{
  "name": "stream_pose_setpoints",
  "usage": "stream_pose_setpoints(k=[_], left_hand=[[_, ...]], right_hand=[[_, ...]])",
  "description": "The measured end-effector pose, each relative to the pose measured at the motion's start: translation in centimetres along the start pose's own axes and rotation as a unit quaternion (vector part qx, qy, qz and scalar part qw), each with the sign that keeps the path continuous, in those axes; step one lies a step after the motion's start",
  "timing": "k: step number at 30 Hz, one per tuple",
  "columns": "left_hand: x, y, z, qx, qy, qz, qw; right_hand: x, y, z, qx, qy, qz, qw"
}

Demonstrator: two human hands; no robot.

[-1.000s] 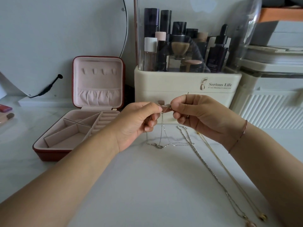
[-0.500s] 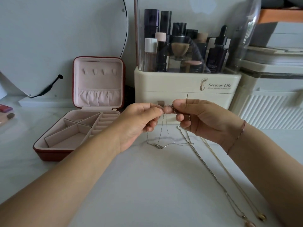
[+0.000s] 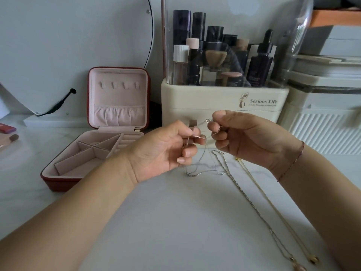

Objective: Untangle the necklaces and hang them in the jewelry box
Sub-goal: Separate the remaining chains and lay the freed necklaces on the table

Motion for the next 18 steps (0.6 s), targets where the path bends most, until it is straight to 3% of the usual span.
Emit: stream_pose_setpoints(k=[6,13,16,18], left_hand=[[-0.2,-1.0,-1.0,-0.020,0.042,-0.006,0.999],[-0.4,-1.5,-1.6,-0.031,0.060,0.005,0.998],[-0.5,-1.7,-1.9,-0.044,0.067,-0.002,0.997],[-0.6,-2.0,-2.1,-0.058,0.075,-0.029,0.995]], right_hand=[[-0.2,-0.8,1.3,0.149,-0.045,-0.019,0.988],[-0.5,-0.6,2.0,0.209,-0.056,0.001,0.976],[-0.5,-0.8,1.9,0.149,-0.047,-0.017,0.988],[-0.6,-1.3,1.8,0.014,-0.049,-0.063,0.997]])
Point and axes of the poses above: each hand's wrist, its own x-axis towards the middle knuckle, its own y-axis out of the palm, z = x × y, the point moved 3 cm from there along x, towards the middle knuckle, and after that the axes turned 8 degrees about x, right-handed, at the moved point
